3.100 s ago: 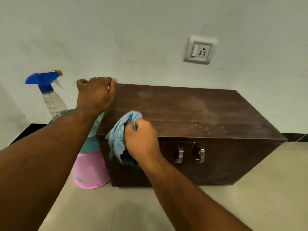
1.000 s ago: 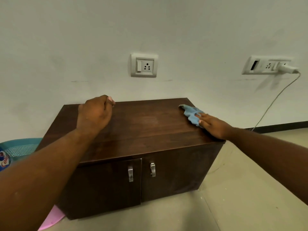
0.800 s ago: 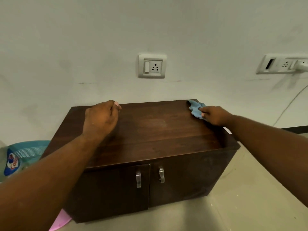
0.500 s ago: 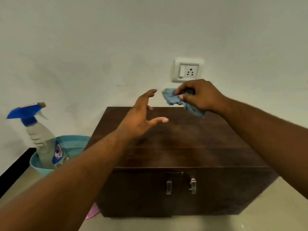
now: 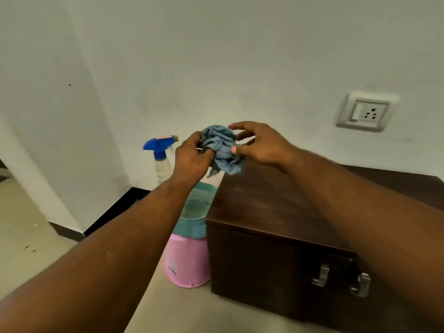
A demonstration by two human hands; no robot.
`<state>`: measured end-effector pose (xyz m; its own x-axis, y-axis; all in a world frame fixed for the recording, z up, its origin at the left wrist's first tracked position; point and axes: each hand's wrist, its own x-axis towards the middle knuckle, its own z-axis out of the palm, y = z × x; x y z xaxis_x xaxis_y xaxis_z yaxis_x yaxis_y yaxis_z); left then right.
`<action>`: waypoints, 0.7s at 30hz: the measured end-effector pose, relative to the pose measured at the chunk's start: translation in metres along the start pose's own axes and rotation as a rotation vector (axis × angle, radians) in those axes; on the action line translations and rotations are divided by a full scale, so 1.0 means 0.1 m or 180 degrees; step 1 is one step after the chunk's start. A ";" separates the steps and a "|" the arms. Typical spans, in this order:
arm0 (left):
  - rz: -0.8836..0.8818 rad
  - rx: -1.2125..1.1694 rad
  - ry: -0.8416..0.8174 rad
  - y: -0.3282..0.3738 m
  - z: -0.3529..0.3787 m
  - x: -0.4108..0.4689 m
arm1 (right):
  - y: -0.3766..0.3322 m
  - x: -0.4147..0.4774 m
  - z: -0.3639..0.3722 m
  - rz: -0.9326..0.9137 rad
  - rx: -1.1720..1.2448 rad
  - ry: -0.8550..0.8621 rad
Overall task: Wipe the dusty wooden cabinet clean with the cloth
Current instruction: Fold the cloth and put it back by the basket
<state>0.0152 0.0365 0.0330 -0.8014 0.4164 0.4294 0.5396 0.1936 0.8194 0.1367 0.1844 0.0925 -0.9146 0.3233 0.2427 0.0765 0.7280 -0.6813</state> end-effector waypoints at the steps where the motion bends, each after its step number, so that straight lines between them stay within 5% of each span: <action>1: -0.0015 0.0168 0.0149 -0.08 -0.10 0.01 | -0.04 0.06 0.15 0.0022 -0.0195 0.0062; 7: 0.0109 0.0601 0.0530 -0.31 -0.40 0.07 | -0.30 0.40 0.89 0.0479 0.0507 0.0482; 16: -0.0469 0.2873 -0.1154 -0.51 -0.18 0.06 | -0.15 0.45 1.31 0.1075 -0.0549 -0.0164; 21: -0.0697 0.2959 -0.1116 -0.53 -0.15 0.02 | -0.07 0.34 1.25 0.0890 -0.0677 -0.0180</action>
<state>-0.0193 0.0137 -0.0041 -0.8665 0.4970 0.0475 0.4966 0.8485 0.1829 0.0551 0.1146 0.0187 -0.8667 0.4982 0.0244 0.4026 0.7276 -0.5554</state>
